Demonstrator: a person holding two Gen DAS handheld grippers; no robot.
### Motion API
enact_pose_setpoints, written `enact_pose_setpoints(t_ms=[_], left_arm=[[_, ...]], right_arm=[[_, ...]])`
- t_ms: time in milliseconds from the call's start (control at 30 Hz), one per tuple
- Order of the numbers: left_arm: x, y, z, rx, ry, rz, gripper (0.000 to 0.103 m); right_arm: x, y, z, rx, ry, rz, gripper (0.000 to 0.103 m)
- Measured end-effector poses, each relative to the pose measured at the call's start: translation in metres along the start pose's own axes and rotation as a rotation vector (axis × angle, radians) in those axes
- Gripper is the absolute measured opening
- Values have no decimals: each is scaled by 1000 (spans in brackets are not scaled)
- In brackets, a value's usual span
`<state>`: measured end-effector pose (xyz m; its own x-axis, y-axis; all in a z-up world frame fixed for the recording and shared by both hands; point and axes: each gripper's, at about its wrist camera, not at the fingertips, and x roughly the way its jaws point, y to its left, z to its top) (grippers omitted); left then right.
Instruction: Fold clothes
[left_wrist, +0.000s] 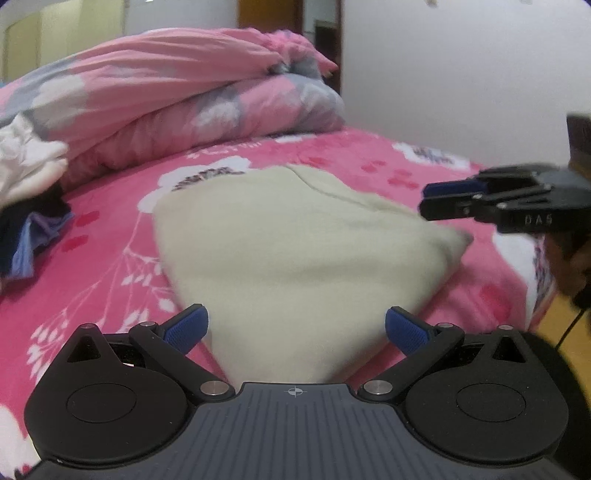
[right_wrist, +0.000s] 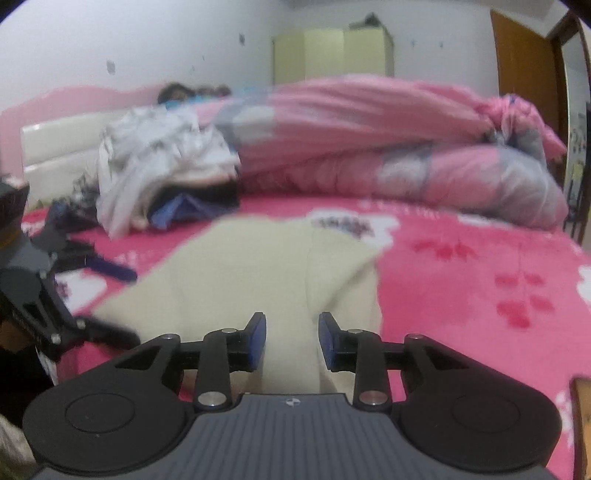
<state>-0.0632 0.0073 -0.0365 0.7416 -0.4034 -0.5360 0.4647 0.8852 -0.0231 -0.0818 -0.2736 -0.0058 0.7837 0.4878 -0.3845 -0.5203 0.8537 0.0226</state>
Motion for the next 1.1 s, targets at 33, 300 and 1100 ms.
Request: enact_pose_setpoints(t_ms=[33,300,1100], left_arm=[[-2,3,1,-24,-9,6,103],[16,12,-18,-134,122,15,103],[35,-4,10,-181,169,120,103]], right_arm=[[4,5,4,-6,-28,26,33],[18,7,-27,22,24,43,33],[43,-12,-30,427,99,-213,71]])
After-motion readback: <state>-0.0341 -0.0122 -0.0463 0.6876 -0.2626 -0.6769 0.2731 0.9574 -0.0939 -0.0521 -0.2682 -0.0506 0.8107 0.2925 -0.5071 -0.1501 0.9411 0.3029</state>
